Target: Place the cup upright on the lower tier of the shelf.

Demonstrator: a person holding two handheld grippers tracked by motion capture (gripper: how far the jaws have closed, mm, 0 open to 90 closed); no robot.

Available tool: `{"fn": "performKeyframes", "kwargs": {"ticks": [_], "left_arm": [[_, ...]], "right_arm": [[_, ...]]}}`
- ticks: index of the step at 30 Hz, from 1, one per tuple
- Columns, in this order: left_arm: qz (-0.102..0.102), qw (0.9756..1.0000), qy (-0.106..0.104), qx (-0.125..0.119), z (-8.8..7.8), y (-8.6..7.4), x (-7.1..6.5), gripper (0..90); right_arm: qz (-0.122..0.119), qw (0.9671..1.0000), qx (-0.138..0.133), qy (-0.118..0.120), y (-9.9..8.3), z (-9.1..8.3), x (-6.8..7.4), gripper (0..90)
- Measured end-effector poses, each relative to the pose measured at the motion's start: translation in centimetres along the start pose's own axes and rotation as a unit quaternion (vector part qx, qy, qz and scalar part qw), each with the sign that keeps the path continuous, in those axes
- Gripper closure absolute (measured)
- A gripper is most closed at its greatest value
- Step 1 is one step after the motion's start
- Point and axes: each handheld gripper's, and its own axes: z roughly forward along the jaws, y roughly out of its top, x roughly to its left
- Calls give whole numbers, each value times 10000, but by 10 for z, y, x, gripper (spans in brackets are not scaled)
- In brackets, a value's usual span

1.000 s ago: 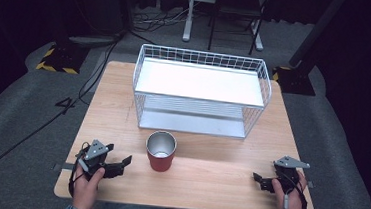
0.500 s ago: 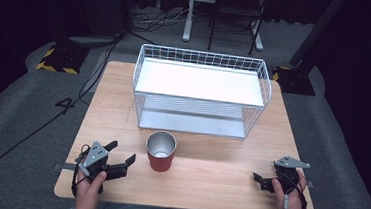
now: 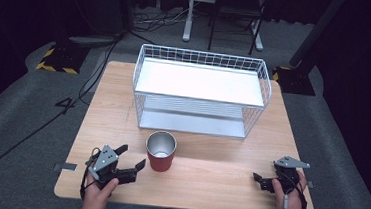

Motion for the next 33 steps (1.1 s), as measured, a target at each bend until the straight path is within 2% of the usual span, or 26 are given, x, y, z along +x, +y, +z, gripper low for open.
{"fn": "performKeyframes", "kwargs": {"ticks": [3,14,20,28,33], "left_arm": [[83,9999,-75,2,3,1,-7,151],[141,9999,-97,8,11,7,-22,151],[211,9995,-225,74,21,9,-29,150],[153,9992,-284,227,33,11,-33,144],[69,9992,-177,341,42,12,-37,102]], "right_arm": [[0,10000,1,0,0,0,0,4],[0,10000,1,0,0,0,0,4],[0,10000,1,-1,0,0,0,4],[-1,10000,2,1,0,0,0,4],[-3,10000,2,1,0,0,0,4]]}}
